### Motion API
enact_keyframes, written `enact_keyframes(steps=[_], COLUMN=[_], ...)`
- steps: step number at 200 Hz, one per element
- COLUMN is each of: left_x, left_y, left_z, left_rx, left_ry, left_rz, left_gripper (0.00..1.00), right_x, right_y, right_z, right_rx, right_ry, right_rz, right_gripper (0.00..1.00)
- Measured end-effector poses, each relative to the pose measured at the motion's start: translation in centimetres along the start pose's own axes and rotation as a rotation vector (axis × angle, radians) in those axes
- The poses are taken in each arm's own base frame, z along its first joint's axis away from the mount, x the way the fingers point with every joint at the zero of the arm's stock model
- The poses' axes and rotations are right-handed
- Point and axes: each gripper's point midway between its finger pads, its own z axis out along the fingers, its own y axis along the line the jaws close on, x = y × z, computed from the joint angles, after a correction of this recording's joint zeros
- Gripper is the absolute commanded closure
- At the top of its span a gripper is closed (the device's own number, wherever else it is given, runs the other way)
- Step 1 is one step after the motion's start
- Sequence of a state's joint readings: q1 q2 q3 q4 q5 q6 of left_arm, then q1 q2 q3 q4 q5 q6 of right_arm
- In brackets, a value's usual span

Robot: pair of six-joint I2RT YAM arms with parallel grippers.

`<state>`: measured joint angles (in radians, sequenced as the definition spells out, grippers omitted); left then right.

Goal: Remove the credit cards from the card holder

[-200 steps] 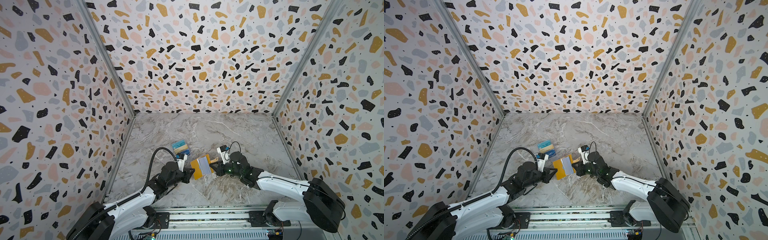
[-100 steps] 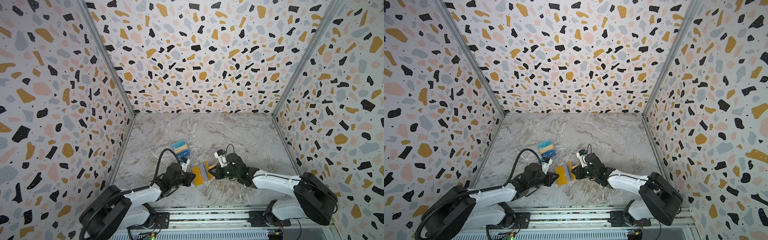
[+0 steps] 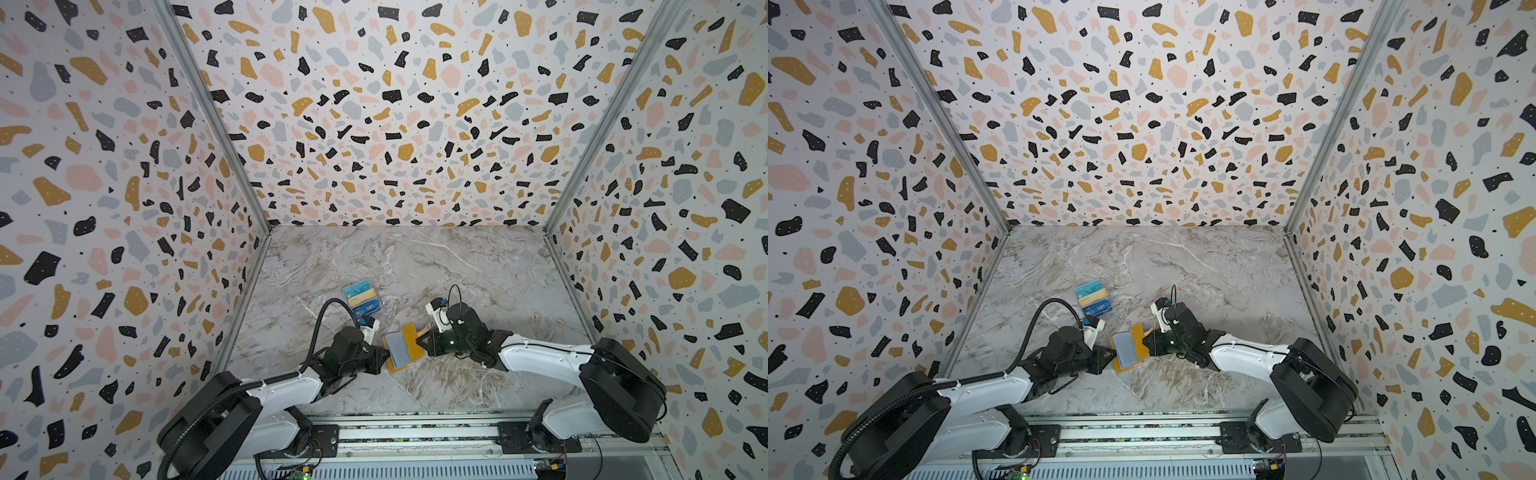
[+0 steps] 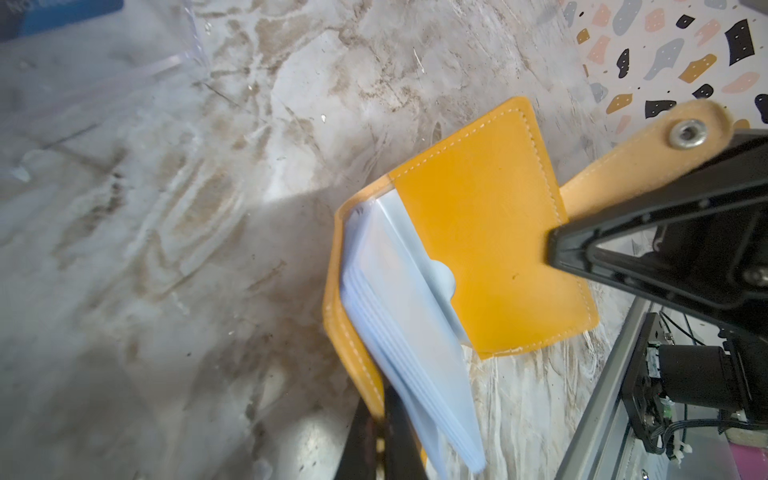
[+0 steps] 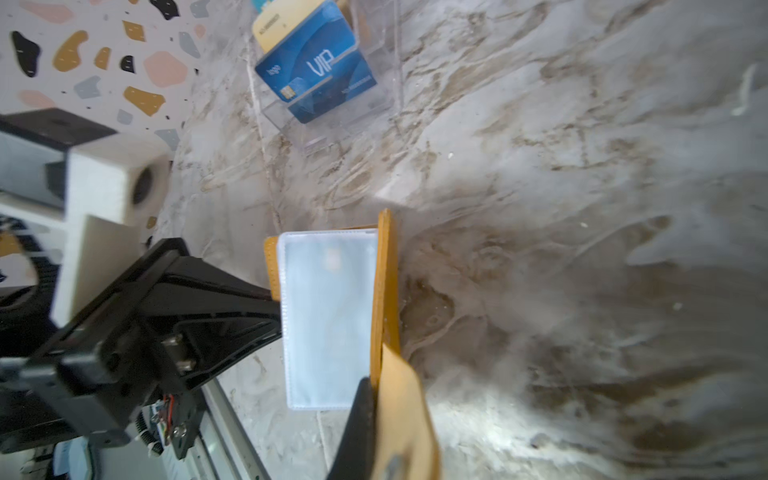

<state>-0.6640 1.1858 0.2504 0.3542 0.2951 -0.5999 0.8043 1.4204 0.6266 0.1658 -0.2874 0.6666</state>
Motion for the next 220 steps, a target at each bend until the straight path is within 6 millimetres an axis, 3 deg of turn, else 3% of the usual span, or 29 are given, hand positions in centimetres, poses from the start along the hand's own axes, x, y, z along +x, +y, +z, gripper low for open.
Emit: enact_keyframes(steps=[49, 78, 123, 166, 189, 220], left_x=[0.7, 1.6, 1.4, -0.1, -1.1, -1.8], left_y=[-0.2, 0.2, 0.9, 1.4, 1.2, 0.4], left_z=[-0.4, -0.1, -0.1, -0.7, -1.5, -2.1], left_rx=[0.007, 0.001, -0.039, -0.098, -0.115, -0.088], left_ry=[0.032, 0.07, 0.056, 0.001, -0.042, -0.073], left_rz=[0.017, 0.02, 0.022, 0.039, 0.052, 0.065], left_gripper=[0.98, 0.9, 0.69, 0.71, 0.77, 0.82], right_x=[1.7, 3.1, 4.2, 4.0, 3.4, 0.5], right_y=[-2.5, -4.1, -5.4, -5.6, -4.5, -0.2], right_z=[0.1, 0.6, 0.6, -0.1, -1.1, -2.4], right_rx=[0.115, 0.169, 0.236, 0.345, 0.396, 0.341], right_ry=[0.077, 0.134, 0.166, 0.167, 0.151, 0.063], right_rz=[-0.02, -0.007, -0.003, -0.055, -0.128, -0.215], right_gripper=[0.88, 0.86, 0.68, 0.57, 0.48, 0.42])
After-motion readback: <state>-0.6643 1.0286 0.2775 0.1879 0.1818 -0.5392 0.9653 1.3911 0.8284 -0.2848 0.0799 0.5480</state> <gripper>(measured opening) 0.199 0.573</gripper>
